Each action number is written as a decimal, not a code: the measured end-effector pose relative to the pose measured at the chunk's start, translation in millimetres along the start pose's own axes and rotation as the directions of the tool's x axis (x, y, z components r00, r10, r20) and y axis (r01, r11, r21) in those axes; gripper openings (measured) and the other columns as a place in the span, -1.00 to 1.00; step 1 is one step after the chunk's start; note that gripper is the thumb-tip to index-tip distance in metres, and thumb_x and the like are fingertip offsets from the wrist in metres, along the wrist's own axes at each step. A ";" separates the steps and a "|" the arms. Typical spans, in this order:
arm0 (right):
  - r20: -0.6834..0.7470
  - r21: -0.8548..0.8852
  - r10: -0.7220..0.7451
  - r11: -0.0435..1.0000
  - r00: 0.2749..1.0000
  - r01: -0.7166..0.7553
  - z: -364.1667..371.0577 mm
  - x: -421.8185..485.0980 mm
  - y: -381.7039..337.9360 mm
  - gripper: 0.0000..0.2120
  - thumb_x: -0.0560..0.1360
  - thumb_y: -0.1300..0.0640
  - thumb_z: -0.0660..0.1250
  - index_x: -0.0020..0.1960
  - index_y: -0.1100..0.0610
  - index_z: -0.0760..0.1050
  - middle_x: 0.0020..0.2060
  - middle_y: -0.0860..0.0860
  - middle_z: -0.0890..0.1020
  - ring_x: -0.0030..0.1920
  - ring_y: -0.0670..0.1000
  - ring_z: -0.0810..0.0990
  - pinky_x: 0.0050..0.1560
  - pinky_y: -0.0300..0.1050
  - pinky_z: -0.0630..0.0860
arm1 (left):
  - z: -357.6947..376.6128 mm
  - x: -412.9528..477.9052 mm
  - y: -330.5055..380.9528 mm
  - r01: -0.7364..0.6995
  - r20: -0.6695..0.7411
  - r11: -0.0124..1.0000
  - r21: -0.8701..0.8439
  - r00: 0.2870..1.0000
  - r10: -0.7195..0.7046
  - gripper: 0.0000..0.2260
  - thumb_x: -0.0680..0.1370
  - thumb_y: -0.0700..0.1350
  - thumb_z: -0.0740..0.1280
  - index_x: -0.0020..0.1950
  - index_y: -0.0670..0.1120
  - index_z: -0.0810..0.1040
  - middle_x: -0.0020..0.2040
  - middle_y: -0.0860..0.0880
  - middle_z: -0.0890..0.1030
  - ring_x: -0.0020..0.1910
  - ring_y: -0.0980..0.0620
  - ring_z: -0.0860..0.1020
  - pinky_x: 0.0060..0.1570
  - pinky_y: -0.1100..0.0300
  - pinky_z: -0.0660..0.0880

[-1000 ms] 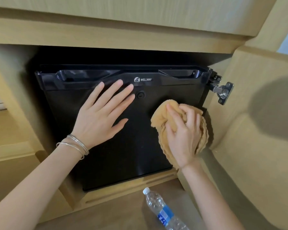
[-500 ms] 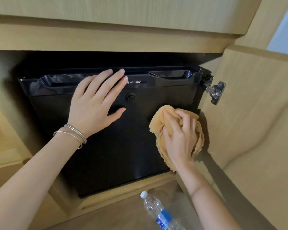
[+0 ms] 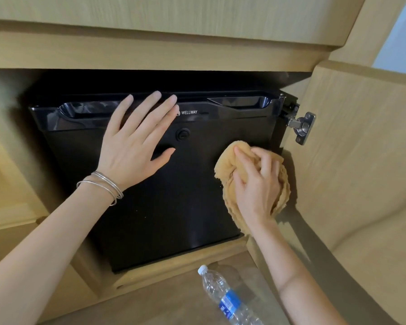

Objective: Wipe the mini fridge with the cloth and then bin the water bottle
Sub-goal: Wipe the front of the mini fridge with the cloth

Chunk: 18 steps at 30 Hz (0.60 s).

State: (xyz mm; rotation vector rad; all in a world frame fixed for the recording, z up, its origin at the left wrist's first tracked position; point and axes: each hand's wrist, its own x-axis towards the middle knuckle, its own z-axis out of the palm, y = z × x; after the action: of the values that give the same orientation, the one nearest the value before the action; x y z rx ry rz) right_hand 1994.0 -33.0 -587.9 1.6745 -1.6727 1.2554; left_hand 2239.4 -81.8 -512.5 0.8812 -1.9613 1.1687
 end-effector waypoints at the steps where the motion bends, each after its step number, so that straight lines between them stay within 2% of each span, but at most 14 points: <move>1: -0.025 0.010 0.027 1.000 0.999 -0.027 -0.9 10.5 -1.3 -0.59 0.42 0.15 0.43 0.26 -0.01 0.51 0.20 0.10 0.49 0.10 0.13 0.43 -0.05 -0.05 0.52 | 0.0 1.0 0.7 -0.031 0.009 1.000 -0.005 0.999 0.031 -0.45 0.57 0.01 0.28 0.51 -0.17 0.29 0.52 -0.09 0.30 0.51 -0.10 0.22 0.50 -0.09 0.06; 5: -0.063 0.002 0.059 0.998 0.996 -0.059 12.8 4.2 -4.9 -0.61 0.43 0.15 0.40 0.25 0.00 0.52 0.20 0.11 0.50 0.13 0.12 0.43 -0.05 -0.09 0.50 | 3.8 5.5 9.3 -0.199 0.074 0.979 -0.033 0.977 0.201 -0.45 0.56 -0.06 0.31 0.52 -0.14 0.28 0.53 -0.10 0.29 0.53 -0.10 0.16 0.52 -0.10 -0.05; 8: 0.037 -0.033 0.023 0.999 0.999 -0.022 27.8 -40.5 4.0 -0.61 0.43 0.16 0.40 0.24 -0.04 0.52 0.18 0.09 0.52 0.07 0.12 0.45 -0.14 -0.04 0.57 | 7.0 4.8 14.7 -0.203 0.090 0.979 -0.022 0.975 0.204 -0.43 0.52 -0.06 0.35 0.49 -0.15 0.31 0.51 -0.11 0.31 0.52 -0.11 0.16 0.51 -0.11 -0.10; 11: 0.117 -0.042 -0.018 0.999 0.993 0.023 25.7 -63.3 17.3 -0.61 0.42 0.16 0.41 0.23 -0.05 0.53 0.16 0.08 0.53 0.04 0.13 0.47 -0.15 0.04 0.58 | 9.9 3.4 13.7 -0.207 0.080 0.978 0.008 0.975 0.206 -0.44 0.54 -0.05 0.34 0.50 -0.15 0.31 0.52 -0.10 0.30 0.53 -0.10 0.15 0.51 -0.11 -0.09; 15: -0.049 0.015 0.026 1.000 0.998 -0.025 10.0 -15.8 21.4 -0.62 0.46 0.19 0.36 0.26 -0.02 0.52 0.18 0.08 0.51 0.09 0.09 0.43 -0.01 -0.19 0.43 | 14.5 1.7 12.8 -0.207 0.043 0.978 0.030 0.978 0.206 -0.48 0.57 -0.02 0.26 0.50 -0.14 0.31 0.52 -0.05 0.29 0.53 -0.07 0.17 0.52 -0.11 -0.05; 18: -0.123 0.065 0.103 0.993 0.987 -0.096 15.3 7.2 9.3 -0.64 0.48 0.19 0.33 0.26 -0.01 0.52 0.19 0.09 0.51 0.13 0.09 0.43 0.06 -0.21 0.40 | 16.3 2.4 13.5 -0.214 0.029 0.976 0.034 0.977 0.213 -0.48 0.56 -0.02 0.27 0.50 -0.14 0.33 0.52 -0.05 0.30 0.52 -0.08 0.18 0.51 -0.10 -0.03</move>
State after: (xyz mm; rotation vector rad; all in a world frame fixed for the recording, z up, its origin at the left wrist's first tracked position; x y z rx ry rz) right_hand 1988.3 -51.1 -591.8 1.5269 -1.6757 1.4402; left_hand 2223.7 -92.1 -522.5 0.7195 -2.1019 1.3247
